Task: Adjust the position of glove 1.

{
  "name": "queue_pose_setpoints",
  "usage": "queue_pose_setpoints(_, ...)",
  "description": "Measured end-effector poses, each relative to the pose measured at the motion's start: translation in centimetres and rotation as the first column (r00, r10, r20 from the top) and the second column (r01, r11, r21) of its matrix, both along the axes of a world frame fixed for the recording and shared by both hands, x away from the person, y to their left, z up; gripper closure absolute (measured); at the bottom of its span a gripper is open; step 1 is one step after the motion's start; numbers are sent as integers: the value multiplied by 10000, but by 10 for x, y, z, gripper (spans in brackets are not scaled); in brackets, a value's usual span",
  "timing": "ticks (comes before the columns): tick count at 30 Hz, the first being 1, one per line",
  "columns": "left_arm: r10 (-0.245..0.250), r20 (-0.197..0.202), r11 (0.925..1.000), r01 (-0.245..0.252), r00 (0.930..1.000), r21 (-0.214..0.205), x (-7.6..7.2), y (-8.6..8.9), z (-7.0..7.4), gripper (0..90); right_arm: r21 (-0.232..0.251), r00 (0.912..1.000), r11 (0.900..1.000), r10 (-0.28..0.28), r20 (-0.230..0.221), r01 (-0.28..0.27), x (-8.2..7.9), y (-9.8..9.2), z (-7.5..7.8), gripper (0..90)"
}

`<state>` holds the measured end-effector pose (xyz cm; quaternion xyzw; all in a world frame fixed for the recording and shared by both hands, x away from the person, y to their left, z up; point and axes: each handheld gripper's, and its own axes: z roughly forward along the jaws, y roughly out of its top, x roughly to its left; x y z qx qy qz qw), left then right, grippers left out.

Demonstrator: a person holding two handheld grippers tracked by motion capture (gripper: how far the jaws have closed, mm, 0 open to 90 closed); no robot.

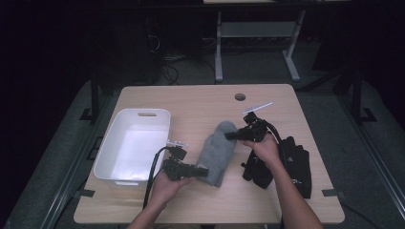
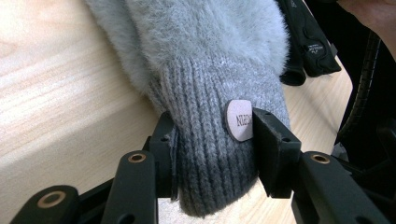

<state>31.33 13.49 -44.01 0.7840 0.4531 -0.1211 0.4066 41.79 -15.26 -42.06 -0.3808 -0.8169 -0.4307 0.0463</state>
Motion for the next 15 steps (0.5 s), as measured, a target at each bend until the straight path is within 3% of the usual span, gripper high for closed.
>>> queue_pose_setpoints(5, -110, 136, 9999, 111, 9998, -92, 0, 0, 3, 601, 80, 10000, 9999, -66, 22, 66, 0, -1, 5, 760)
queue_pose_setpoints(8, -46, -398, 9994, 33, 9992, -340, 4, -1, -1, 526, -62, 9999, 9999, -113, -26, 113, 1, -1, 3, 760)
queue_pose_setpoints(10, 119, -733, 9972, -172, 9972, -721, 6, 1, -2, 396, -203, 9996, 9997, -165, -223, 161, 3, -2, -4, 760)
queue_pose_setpoints(12, 269, -796, 9961, -334, 9965, -817, 7, 3, 2, 277, -247, 9989, 9995, -219, -411, 209, 6, -4, -12, 760)
queue_pose_setpoints(15, 484, -679, 9959, -533, 9965, -727, 8, 5, 6, 256, -287, 9988, 9994, -180, -446, 168, 7, -4, -15, 759)
